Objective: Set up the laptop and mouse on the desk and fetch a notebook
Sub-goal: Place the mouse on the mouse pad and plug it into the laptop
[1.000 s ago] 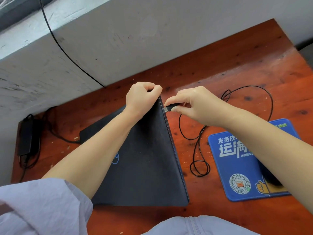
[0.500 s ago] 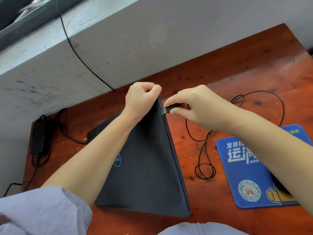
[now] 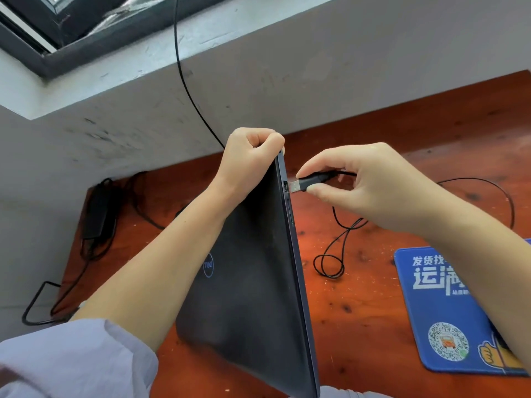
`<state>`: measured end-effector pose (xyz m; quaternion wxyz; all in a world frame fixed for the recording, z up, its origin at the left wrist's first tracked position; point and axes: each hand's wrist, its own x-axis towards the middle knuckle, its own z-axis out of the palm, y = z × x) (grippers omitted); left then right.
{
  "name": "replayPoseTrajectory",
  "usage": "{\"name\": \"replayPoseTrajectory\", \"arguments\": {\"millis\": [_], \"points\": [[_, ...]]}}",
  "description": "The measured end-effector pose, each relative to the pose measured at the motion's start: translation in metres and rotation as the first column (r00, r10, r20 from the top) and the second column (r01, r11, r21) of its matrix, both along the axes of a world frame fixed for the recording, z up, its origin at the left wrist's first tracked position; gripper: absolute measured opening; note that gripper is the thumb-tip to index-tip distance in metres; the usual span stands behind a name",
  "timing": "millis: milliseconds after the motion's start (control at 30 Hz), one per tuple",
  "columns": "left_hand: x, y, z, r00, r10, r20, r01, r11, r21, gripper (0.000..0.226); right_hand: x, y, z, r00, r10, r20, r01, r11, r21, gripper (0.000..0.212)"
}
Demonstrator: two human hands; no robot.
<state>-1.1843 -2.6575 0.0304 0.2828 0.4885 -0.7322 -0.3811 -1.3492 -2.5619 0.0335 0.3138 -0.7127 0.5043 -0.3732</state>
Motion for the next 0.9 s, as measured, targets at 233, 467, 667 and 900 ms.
{"name": "replayPoseTrajectory", "arguments": {"millis": [233,467,667,900], "points": [[0.000,0.002,0.000,1.000,-0.008,-0.009,0.008,1.000,-0.003,0.029,0.001,0.001,0.004,1.000,-0.014,-0.026,0.013,0.999,-0.036,0.021],[0.000,0.001,-0.002,1.000,-0.007,-0.021,0.007,1.000,0.001,0.031,0.000,-0.001,0.008,0.992,0.015,-0.123,-0.024,0.997,-0.070,0.021],[-0.001,0.001,-0.003,1.000,-0.001,-0.017,0.001,1.000,-0.002,0.030,0.004,-0.002,0.011,0.987,0.030,-0.158,-0.041,0.997,-0.068,0.020],[-0.006,0.005,-0.005,1.000,-0.008,-0.001,0.008,1.000,-0.009,0.034,0.004,-0.008,0.025,0.925,0.113,-0.363,-0.143,0.988,-0.058,0.018]]}}
